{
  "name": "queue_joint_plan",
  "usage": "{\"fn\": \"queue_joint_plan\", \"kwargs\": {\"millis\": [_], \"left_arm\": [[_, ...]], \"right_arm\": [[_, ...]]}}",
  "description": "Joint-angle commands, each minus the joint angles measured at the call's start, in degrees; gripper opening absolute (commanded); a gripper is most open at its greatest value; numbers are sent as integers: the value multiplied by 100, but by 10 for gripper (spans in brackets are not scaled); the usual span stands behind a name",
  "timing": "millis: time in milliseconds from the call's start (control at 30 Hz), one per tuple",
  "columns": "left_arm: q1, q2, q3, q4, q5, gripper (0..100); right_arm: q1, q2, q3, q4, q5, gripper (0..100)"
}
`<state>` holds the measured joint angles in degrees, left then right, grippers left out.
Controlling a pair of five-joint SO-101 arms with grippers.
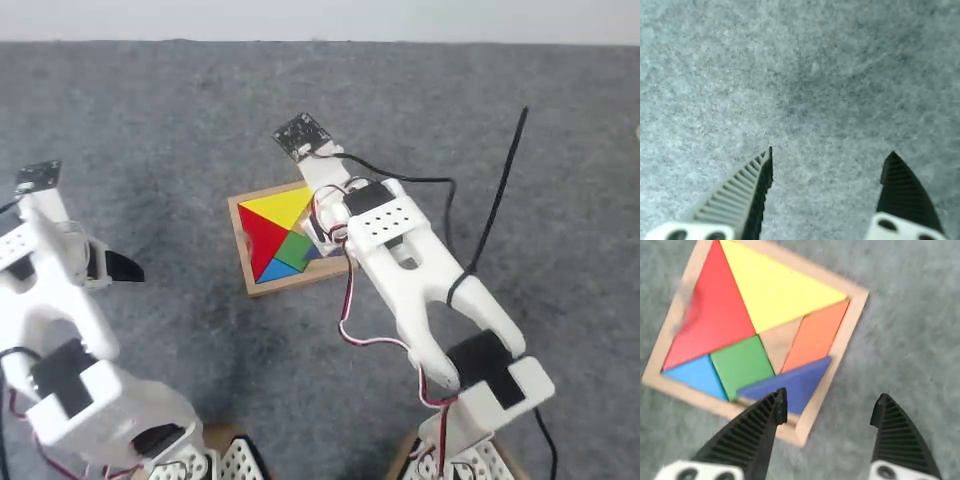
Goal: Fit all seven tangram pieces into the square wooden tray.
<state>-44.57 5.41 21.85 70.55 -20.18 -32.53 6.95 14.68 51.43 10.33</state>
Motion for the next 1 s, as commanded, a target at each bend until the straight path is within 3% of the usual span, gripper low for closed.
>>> {"fn": "queue_joint_plan", "kwargs": {"millis": [0, 633, 967], "left_arm": [[35, -35, -224, 18, -44, 336], [18, -35, -215, 26, -44, 336], [237, -132, -224, 62, 26, 336]], "right_arm": [[57, 330, -79, -444, 44, 277], [-242, 585, -97, 163, 18, 277], [224, -1218, -44, 593, -202, 277]]}}
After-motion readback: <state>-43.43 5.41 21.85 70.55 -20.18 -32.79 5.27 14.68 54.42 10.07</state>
